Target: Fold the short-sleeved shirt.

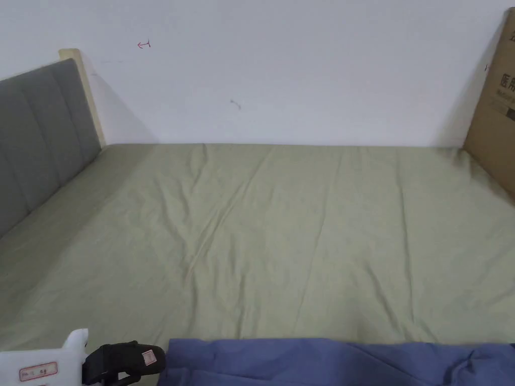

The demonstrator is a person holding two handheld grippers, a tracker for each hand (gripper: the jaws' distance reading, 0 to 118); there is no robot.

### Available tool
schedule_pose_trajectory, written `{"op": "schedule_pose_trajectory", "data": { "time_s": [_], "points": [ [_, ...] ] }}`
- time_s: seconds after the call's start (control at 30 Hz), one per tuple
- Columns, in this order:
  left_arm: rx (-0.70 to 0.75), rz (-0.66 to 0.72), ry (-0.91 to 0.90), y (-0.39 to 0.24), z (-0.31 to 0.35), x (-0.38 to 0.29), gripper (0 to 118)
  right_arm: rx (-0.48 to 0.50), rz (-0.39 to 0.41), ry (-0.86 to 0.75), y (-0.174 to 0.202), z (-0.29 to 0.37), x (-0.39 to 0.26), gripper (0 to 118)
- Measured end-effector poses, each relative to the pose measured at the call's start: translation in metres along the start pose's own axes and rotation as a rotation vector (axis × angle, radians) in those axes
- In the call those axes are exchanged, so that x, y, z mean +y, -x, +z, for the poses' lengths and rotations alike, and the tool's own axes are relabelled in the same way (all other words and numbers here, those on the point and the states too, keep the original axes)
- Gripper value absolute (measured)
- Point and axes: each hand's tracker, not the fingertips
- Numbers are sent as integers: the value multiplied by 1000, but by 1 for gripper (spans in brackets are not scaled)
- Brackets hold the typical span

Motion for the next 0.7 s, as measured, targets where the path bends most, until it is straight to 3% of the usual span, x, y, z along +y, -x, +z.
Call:
{"op": "schedule_pose_trajectory", "data": {
  "time_s": [0.13, 0.23, 0.33, 0.43, 0.47, 0.5, 0.53, 0.57, 0.6, 0.67, 0.7],
  "points": [
    [-197, 158, 26, 35, -28, 0, 118, -5, 38, -2, 13, -8, -5, 0],
    [-340, 202, 20, 31, -50, -1, 118, -59, 76, -111, 18, -13, -23, 0],
    [-364, 171, 93, 42, -74, 13, 118, -160, 81, -163, 29, -29, -48, 0],
    [-311, 79, 127, 26, -90, 8, 117, -154, 15, -51, 33, -48, -77, 0],
    [-283, 52, 120, 23, -92, 7, 111, -147, -1, 2, 34, -52, -84, 0],
    [-258, 32, 109, 21, -92, 7, 92, -135, -13, 36, 35, -53, -90, 0],
    [-216, 12, 98, 22, -90, 10, 31, -119, -22, 58, 36, -53, -95, 0],
    [-123, -2, 82, 23, -92, 10, 6, -109, -21, 74, 36, -52, -96, 0],
    [97, -43, 94, 26, -101, 7, 6, -108, -12, 80, 36, -51, -97, 0],
    [-46, -5, 48, 16, -97, 0, 6, -83, -2, 91, 35, -49, -94, 0],
    [32, -77, 41, 3, -97, -1, 6, -69, 5, 97, 34, -47, -91, 0]
  ]
}}
